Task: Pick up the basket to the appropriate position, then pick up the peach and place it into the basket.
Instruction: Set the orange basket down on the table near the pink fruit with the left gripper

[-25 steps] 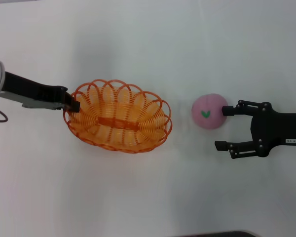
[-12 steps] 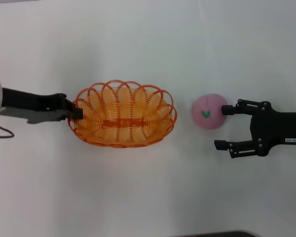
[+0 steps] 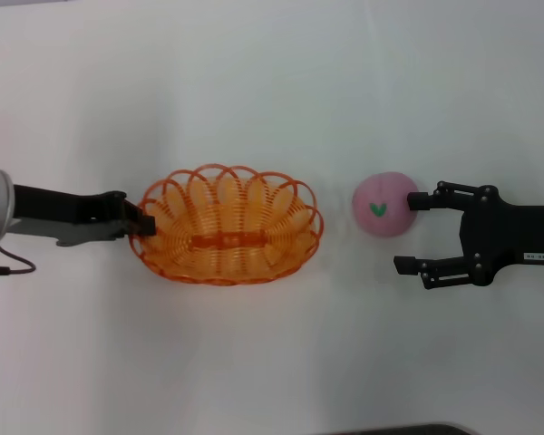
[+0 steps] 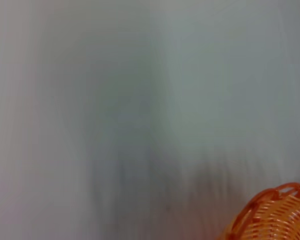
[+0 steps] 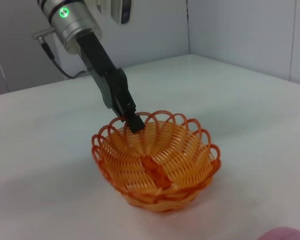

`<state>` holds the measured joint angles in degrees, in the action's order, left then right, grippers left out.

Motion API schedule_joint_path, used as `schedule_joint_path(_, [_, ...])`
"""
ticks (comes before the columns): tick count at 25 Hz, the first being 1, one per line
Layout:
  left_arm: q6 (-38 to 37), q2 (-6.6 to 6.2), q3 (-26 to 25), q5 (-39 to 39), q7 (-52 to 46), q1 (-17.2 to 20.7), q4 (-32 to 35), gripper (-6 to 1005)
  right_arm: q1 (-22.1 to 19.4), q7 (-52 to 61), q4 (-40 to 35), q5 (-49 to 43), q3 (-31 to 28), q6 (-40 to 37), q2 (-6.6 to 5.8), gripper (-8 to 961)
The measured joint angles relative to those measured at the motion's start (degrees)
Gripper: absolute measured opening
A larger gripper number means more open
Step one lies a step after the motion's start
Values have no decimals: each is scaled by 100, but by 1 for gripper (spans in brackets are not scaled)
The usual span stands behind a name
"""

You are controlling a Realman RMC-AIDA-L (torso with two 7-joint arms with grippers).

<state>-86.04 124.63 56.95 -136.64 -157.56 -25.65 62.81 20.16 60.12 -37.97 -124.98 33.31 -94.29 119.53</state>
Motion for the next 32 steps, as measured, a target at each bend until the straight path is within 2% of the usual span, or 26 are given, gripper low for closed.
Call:
schedule_joint_path(11, [200, -12, 81, 447, 34, 276, -123, 72, -12, -17, 12, 0, 0, 14, 0, 945])
schedule_joint_path(27, [327, 0, 309, 520, 66, 307, -132, 74, -4, -26, 9, 0, 0, 21, 1, 946])
schedule_joint_path(32, [316, -31, 229, 948, 250, 366, -282, 97, -4, -26, 6, 0, 0, 24, 0, 946])
